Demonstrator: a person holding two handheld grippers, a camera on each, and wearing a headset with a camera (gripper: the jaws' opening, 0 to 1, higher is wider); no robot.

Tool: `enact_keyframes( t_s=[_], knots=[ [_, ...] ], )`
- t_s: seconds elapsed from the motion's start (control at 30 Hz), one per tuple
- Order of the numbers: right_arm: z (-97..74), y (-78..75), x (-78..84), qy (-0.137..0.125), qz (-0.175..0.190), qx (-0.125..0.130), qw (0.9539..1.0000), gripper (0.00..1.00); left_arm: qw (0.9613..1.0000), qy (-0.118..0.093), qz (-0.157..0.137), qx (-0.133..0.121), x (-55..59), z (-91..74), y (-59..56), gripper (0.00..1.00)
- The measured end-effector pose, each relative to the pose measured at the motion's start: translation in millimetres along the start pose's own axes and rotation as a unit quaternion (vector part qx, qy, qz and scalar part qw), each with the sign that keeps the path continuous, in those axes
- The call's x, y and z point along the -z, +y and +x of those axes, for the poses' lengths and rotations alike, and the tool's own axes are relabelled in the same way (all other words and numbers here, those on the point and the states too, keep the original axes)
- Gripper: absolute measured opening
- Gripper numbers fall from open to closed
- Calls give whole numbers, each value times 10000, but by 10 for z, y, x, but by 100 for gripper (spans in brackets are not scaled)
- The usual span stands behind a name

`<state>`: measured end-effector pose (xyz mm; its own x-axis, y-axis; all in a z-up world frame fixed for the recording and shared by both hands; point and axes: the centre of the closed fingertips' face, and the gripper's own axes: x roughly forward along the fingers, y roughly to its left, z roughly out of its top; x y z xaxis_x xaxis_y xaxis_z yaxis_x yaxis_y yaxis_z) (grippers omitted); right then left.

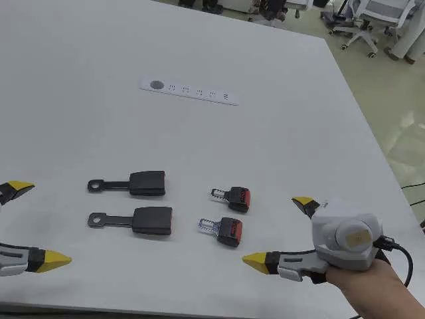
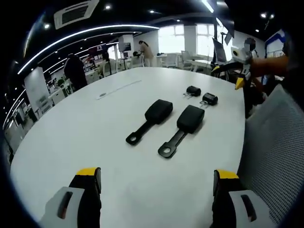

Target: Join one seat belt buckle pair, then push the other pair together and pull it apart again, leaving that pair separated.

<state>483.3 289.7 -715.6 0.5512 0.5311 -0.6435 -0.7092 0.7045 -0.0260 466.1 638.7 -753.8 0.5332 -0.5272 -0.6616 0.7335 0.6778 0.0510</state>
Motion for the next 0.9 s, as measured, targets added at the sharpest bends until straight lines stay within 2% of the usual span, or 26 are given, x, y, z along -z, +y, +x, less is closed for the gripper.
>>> enact_keyframes(
  t_s=[0.03, 0.13, 0.23, 0.37, 0.7, 0.9],
  knots=[
    [-4, -2, 17, 85, -56, 30, 9999, 94, 10000, -10, -4, -2, 1, -2, 7, 99],
    [-14, 43, -50, -13, -95, -5, 10000, 94, 10000, -67, 38, -3, -22, -13, 10, 100],
    [4, 23, -49, -18, -117, 13, 9999, 94, 9998, -142, -127, 82, -34, -9, -17, 100],
    [2, 22, -24, 24, -121, 37, 9999, 93, 9999, -66, -70, 80, 1, -9, -17, 100],
    [-10, 19, 46, 136, -131, 80, 9998, 90, 9999, -102, -51, 45, -14, -19, 14, 98],
    [-22, -2, 2, 77, -170, 97, 9998, 91, 9999, -87, -58, 50, 19, -11, 41, 98]
  ],
)
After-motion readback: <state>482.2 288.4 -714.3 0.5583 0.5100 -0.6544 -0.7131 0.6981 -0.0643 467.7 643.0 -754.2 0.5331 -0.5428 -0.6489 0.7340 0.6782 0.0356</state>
